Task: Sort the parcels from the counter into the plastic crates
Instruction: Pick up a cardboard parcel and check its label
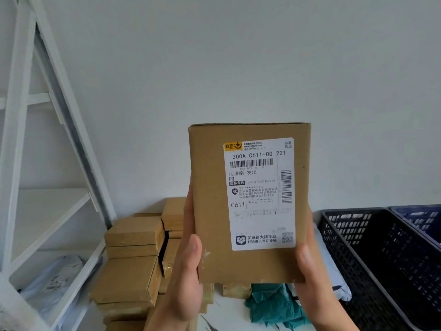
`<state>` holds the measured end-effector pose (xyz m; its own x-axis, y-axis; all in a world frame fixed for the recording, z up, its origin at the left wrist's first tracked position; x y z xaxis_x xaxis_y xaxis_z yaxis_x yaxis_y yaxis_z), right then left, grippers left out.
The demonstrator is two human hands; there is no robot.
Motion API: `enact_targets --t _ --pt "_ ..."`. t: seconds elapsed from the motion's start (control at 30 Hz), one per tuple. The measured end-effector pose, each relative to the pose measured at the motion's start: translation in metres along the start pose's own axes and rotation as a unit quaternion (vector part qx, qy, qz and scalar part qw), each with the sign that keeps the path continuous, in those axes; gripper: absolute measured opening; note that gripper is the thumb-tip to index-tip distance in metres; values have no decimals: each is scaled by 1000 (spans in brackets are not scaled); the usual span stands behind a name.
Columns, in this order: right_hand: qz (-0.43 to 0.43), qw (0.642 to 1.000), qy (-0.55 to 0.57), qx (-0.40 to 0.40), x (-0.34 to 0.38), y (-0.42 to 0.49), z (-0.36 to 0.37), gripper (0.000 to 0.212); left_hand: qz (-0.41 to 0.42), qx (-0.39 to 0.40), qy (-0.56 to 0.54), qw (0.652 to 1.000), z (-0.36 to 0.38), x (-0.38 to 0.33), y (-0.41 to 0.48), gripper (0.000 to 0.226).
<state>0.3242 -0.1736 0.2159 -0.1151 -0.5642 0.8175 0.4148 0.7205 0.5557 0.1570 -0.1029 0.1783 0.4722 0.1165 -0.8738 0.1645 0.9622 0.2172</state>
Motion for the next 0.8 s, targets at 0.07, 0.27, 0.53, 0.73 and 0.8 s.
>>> enact_targets --t 0.07,0.27,0.53,0.73,0.8 --pt "-3 1000 -17 22 -8 1 6 70 32 7 52 998 -3 2 9 118" --pt "90 994 -57 19 -70 10 10 66 70 16 164 984 -12 21 34 66" --pt "206 977 -62 9 -125 -10 13 68 20 -32 172 984 -46 64 37 56" --pt "259 963 -29 -67 -158 -50 -9 80 -9 -63 153 986 -59 83 27 57" --pt "281 953 -16 -113 -167 -72 -23 82 -31 -69 142 987 -61 101 22 60"
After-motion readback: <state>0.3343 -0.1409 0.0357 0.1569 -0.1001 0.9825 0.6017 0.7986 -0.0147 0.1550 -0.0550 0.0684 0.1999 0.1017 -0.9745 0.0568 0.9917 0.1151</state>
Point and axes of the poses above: each hand's wrist, its own y-axis towards the middle knuckle, its own z-axis out of the palm, x = y × z, the point moved 10 cm from there along y, towards the middle knuckle, and after that the axes turned 13 degrees about -x, right-handed, at the moved point
